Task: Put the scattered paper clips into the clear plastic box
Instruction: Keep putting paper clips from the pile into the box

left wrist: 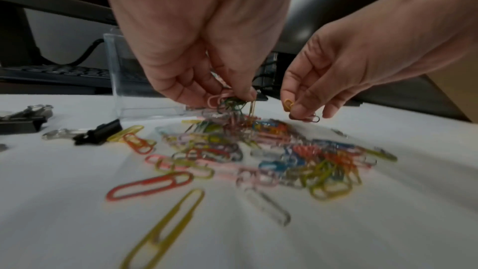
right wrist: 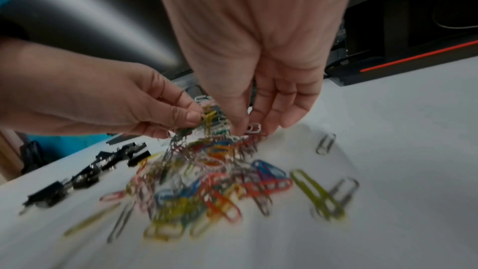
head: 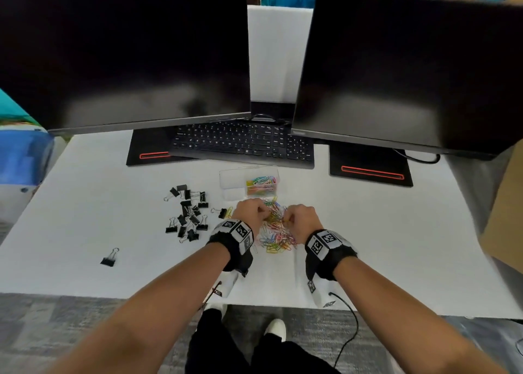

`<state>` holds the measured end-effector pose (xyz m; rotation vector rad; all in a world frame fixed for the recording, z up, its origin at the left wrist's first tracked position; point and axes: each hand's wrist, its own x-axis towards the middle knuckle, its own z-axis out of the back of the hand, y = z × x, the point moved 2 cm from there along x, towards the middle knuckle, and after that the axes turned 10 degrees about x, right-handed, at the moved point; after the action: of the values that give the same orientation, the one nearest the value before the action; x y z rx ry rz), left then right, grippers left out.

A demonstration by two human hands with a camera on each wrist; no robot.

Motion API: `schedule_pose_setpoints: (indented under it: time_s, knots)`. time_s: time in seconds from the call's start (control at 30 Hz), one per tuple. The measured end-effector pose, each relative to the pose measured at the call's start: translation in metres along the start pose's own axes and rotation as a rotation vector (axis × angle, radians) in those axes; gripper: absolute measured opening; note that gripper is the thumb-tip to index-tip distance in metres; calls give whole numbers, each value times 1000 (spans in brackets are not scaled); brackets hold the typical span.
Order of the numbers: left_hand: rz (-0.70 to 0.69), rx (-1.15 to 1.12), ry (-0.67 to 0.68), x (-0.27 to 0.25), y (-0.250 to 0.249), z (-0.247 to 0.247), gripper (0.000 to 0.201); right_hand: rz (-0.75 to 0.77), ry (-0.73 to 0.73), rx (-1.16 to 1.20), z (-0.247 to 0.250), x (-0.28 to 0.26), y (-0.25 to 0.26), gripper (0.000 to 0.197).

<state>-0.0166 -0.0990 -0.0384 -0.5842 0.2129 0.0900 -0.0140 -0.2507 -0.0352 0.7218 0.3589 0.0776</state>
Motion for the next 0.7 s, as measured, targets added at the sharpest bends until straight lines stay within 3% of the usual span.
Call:
schedule_pose_setpoints:
  time_s: [0.27,0.43,0.57,0.7]
  knots:
    - [-26,-117,-153,10,-22,26,12,71,-124,122,31,18,27,18]
    - [-22,-120,-208,18,-26,61,11,193,-199,207,47,40,61,10]
    - [2,-89,-221,27,-20,84,11,275,-141,145,46,60,81,14]
    - [2,-85,-215,34,-20,94,10,226,-68,103,44,73,72,17]
